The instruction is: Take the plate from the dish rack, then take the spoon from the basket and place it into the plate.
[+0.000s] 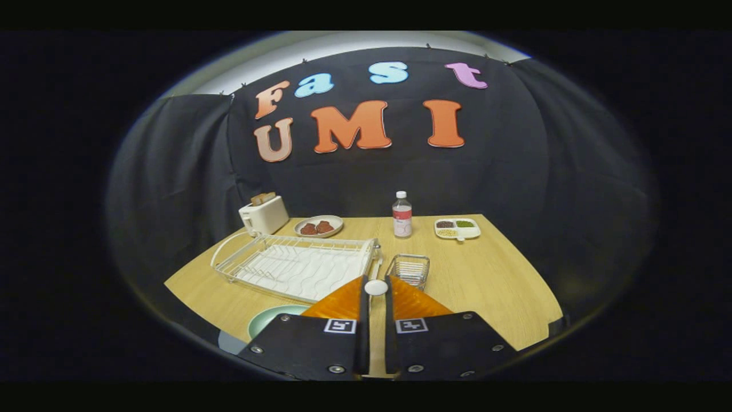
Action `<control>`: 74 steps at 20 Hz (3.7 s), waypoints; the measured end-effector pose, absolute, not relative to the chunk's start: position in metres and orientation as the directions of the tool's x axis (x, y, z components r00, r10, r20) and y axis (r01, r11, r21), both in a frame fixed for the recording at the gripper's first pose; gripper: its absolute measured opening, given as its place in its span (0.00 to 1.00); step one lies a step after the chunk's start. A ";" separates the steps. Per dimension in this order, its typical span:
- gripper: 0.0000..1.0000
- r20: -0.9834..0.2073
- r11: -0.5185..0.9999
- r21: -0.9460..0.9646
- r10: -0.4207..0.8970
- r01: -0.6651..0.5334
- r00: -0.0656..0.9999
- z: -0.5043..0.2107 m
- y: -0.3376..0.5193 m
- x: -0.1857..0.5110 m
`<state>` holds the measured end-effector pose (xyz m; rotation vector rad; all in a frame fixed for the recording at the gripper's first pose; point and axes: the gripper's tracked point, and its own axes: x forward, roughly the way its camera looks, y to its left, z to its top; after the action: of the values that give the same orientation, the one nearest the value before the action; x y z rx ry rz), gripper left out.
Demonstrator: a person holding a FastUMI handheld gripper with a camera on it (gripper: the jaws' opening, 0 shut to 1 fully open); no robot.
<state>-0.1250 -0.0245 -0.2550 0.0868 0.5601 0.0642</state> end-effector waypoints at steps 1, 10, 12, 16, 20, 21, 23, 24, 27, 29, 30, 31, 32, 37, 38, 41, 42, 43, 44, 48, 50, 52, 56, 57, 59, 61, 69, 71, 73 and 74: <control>0.11 -0.531 0.993 0.111 0.098 -0.045 0.842 -0.256 -0.020 -0.129; 0.11 -0.535 0.976 0.181 0.198 -0.117 0.822 -0.249 0.009 -0.156; 0.11 -0.550 0.968 0.208 0.234 -0.139 0.802 -0.254 0.022 -0.164; 0.11 -0.575 0.953 0.237 0.295 -0.190 0.763 -0.272 0.050 -0.172; 0.11 -0.607 0.932 0.257 0.361 -0.255 0.708 -0.296 0.078 -0.178; 0.11 -0.613 0.928 0.261 0.371 -0.264 0.698 -0.301 0.083 -0.177; 0.11 -0.618 0.922 0.269 0.386 -0.277 0.685 -0.310 0.089 -0.177; 0.11 -0.620 0.919 0.274 0.393 -0.283 0.679 -0.314 0.092 -0.176; 0.11 -0.629 0.917 0.256 0.398 -0.305 0.668 -0.326 0.096 -0.175; 0.11 -0.641 0.919 0.239 0.392 -0.313 0.660 -0.335 0.096 -0.175; 0.11 -0.648 0.920 0.235 0.389 -0.313 0.655 -0.339 0.094 -0.176; 0.11 -0.641 0.919 0.241 0.392 -0.312 0.660 -0.339 0.094 -0.175; 0.11 -0.637 0.918 0.248 0.394 -0.308 0.662 -0.339 0.093 -0.177; 0.16 -0.699 0.927 0.249 0.373 -0.282 0.610 -0.363 0.080 -0.195; 0.17 -0.707 0.928 0.251 0.370 -0.275 0.602 -0.366 0.078 -0.198; 0.20 -0.728 0.936 0.256 0.351 -0.241 0.589 -0.373 0.070 -0.203; 0.21 -0.735 0.940 0.255 0.340 -0.226 0.586 -0.375 0.066 -0.203; 0.24 -0.737 0.942 0.259 0.334 -0.212 0.587 -0.376 0.065 -0.203; 0.25 -0.735 0.945 0.260 0.328 -0.200 0.594 -0.374 0.062 -0.201; 0.31 -0.715 0.954 0.250 0.297 -0.166 0.632 -0.356 0.050 -0.191; 0.34 -0.682 0.960 0.240 0.273 -0.144 0.679 -0.334 0.040 -0.177; 0.41 -0.630 0.966 0.222 0.244 -0.130 0.737 -0.303 0.030 -0.159; 0.58 -0.495 0.978 0.170 0.191 -0.121 0.848 -0.233 0.014 -0.123; 0.63 -0.461 0.980 0.160 0.179 -0.117 0.869 -0.216 0.010 -0.115; 0.74 -0.394 0.982 0.154 0.161 -0.108 0.905 -0.184 0.005 -0.102; 0.82 -0.328 0.982 0.162 0.151 -0.101 0.933 -0.154 0.003 -0.090; 0.95 -0.198 0.989 0.132 0.098 -0.073 0.975 -0.097 -0.022 -0.069; 0.96 -0.180 0.991 0.120 0.088 -0.067 0.980 -0.088 -0.027 -0.065; 0.97 -0.168 0.991 0.116 0.084 -0.065 0.982 -0.081 -0.029 -0.064; 0.97 -0.164 0.992 0.114 0.081 -0.062 0.983 -0.078 -0.029 -0.063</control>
<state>-0.0634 -0.0294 -0.0778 0.1088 0.1696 0.0721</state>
